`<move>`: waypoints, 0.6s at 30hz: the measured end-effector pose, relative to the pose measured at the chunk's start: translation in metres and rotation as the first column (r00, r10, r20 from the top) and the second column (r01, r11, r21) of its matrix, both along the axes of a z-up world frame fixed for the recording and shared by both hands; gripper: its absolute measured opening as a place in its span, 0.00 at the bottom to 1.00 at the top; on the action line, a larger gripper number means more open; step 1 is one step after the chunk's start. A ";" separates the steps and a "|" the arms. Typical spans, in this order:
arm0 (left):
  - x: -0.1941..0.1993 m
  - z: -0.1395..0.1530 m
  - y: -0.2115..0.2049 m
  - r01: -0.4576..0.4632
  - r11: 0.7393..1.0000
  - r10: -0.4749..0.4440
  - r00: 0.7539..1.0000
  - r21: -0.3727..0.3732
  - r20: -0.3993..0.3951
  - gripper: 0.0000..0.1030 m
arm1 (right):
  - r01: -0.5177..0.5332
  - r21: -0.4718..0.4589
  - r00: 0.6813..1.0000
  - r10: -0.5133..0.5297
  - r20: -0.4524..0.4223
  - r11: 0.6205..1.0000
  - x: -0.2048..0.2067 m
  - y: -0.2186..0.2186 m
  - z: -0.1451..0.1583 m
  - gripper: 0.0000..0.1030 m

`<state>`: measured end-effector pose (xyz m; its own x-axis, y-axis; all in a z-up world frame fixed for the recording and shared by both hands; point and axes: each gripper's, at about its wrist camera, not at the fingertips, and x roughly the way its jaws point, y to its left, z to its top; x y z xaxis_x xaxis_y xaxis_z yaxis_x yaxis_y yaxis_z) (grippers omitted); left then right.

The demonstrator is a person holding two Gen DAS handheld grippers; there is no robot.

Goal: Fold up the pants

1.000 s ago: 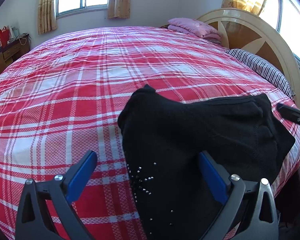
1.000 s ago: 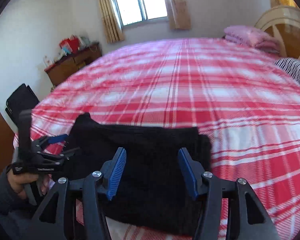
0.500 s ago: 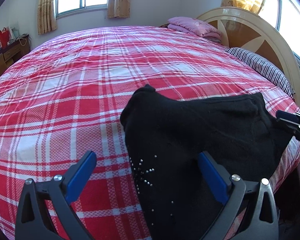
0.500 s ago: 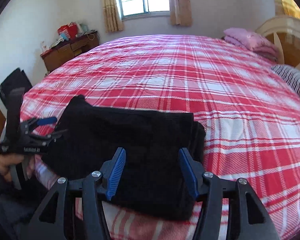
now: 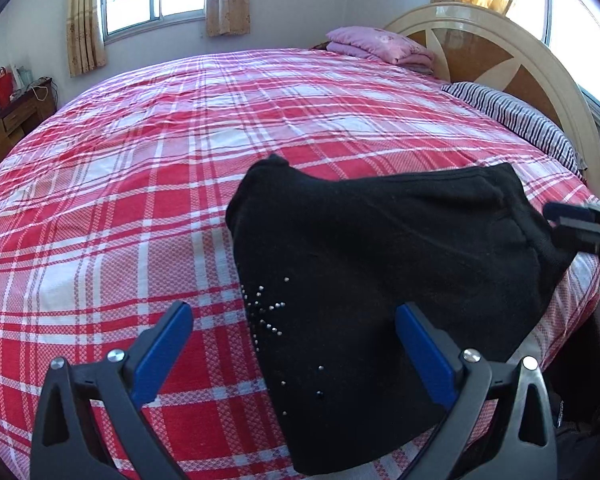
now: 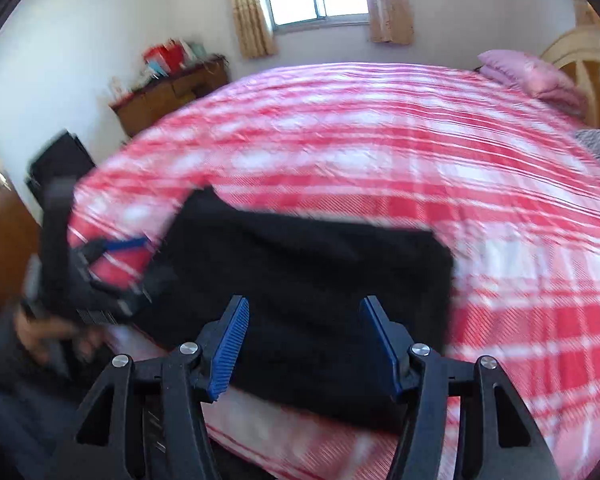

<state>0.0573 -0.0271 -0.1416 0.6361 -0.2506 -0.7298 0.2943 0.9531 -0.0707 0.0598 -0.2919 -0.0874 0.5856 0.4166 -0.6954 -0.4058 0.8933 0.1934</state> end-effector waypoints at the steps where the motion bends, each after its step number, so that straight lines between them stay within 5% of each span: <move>1: -0.001 0.001 0.000 -0.003 1.000 0.003 1.000 0.000 0.005 1.00 | -0.015 0.026 1.000 0.015 -0.006 1.000 0.007 0.005 0.002 0.58; 6: 0.000 0.002 0.005 -0.018 1.000 0.018 1.000 0.006 0.016 1.00 | -0.069 0.074 0.988 0.078 -0.133 0.995 0.052 0.048 -0.015 0.58; 8: 0.004 -0.007 0.006 -0.020 1.000 0.020 1.000 0.019 -0.004 1.00 | 0.012 0.017 0.977 -0.008 -0.214 1.000 0.075 0.050 -0.039 0.58; 11: 0.008 -0.011 0.013 -0.024 0.999 0.023 0.999 -0.040 -0.035 1.00 | 0.040 0.135 0.965 -0.003 -0.261 0.990 0.079 0.031 -0.043 0.58; 18: 0.006 -0.002 0.018 -0.059 0.997 0.059 0.998 -0.046 -0.002 1.00 | 0.143 0.010 0.985 -0.142 -0.094 0.990 0.021 -0.042 0.002 0.58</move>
<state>0.0637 -0.0091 -0.1440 0.6505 -0.2461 -0.7185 0.2378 0.9645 -0.1150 0.0806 -0.3338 -0.0859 0.5732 0.3457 -0.7429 -0.2545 0.9369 0.2397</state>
